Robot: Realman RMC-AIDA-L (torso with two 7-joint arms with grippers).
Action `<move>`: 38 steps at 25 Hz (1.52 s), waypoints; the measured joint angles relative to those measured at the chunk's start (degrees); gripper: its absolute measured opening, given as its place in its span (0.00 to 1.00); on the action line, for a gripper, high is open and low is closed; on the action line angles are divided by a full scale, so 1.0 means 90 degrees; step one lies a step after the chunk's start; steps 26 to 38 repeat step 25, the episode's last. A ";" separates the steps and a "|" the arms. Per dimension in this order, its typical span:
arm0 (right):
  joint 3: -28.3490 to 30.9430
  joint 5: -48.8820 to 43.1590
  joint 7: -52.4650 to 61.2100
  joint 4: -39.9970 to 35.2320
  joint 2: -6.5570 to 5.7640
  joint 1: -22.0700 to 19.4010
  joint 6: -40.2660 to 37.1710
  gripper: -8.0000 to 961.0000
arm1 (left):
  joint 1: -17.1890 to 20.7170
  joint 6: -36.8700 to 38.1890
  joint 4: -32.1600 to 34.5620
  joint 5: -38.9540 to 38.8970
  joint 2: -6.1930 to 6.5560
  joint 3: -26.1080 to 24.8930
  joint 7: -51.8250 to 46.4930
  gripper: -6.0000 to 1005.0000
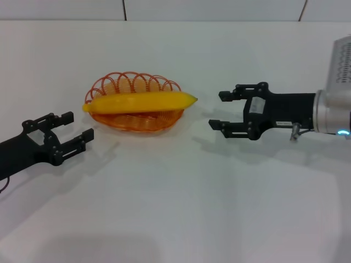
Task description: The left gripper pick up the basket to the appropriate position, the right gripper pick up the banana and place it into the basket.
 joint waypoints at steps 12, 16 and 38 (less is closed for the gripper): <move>0.0079 -0.0028 -0.0150 0.0444 -0.0013 0.0036 -0.0004 0.73 | -0.0019 0.0000 -0.0060 -0.0005 -0.0012 -0.0028 0.0121 0.68; 0.0112 -0.0019 -0.0180 0.0451 -0.0015 0.0006 -0.0019 0.73 | -0.0027 0.0000 -0.0085 -0.0023 -0.0012 -0.0041 0.0158 0.68; 0.0119 0.0023 -0.0342 0.0615 -0.0015 0.0001 -0.0013 0.73 | -0.0051 0.0000 -0.0105 -0.0151 -0.0010 -0.0009 0.0219 0.68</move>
